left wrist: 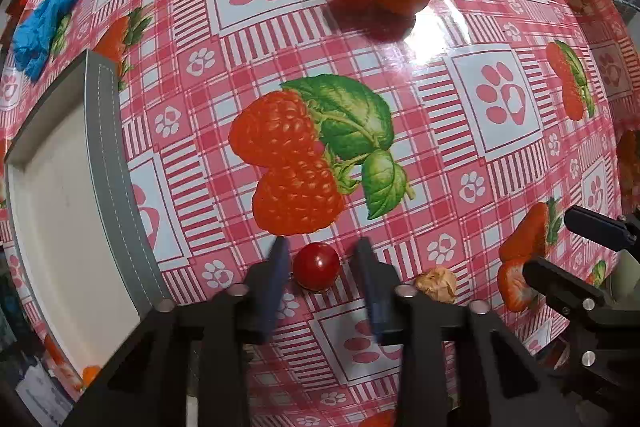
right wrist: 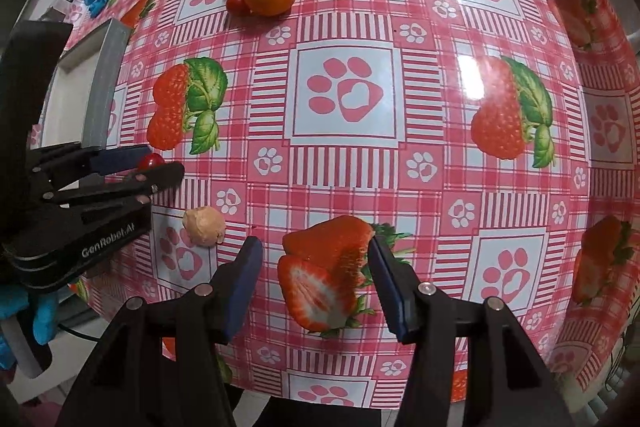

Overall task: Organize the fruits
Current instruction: 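Grasp a red cherry tomato with the left tool while the right tool holds the beige fruit, then carry the tomato and beige fruit into the white tray and open both tools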

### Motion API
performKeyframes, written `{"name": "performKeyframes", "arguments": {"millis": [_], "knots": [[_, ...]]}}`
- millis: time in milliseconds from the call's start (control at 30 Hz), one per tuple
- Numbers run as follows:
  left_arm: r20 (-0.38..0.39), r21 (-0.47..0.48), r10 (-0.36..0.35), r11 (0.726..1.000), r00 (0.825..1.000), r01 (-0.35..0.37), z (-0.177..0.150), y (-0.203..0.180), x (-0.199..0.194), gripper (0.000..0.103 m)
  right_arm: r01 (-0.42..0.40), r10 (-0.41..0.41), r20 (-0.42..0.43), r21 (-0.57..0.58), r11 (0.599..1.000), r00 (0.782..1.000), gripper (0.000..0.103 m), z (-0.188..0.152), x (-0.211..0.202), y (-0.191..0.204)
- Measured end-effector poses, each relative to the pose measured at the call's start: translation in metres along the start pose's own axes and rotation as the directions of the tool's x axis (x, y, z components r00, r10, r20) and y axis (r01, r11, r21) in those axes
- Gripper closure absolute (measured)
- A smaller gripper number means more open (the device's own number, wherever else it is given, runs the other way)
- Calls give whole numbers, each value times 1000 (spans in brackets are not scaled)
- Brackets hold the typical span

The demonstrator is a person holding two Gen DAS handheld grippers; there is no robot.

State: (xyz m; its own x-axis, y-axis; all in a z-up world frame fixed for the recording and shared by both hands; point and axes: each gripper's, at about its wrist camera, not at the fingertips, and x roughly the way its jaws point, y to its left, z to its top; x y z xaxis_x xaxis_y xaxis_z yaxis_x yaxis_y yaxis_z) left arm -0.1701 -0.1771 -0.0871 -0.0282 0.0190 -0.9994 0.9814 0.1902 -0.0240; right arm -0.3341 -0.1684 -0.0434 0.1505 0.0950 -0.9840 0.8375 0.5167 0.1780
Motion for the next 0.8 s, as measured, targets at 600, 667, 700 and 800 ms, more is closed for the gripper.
{"name": "performKeyframes", "arguments": {"millis": [600,667,700,800], "knots": [[75,-70,-37,997,997,42,-27,49,-47,79,-73,70,-33,-111,991,997,43,12,29,65],[84,-89,-42,995,996,50,-32,57,-53,79,-54,49,-39,-129,990,998,43,16,36,78],[87,-96,-42,994,995,51,-35,61,-56,79,-44,39,-44,-132,990,998,43,18,39,82],[92,-114,-38,992,995,48,-46,75,-62,79,-1,-5,-34,-152,988,999,56,21,43,95]]}}
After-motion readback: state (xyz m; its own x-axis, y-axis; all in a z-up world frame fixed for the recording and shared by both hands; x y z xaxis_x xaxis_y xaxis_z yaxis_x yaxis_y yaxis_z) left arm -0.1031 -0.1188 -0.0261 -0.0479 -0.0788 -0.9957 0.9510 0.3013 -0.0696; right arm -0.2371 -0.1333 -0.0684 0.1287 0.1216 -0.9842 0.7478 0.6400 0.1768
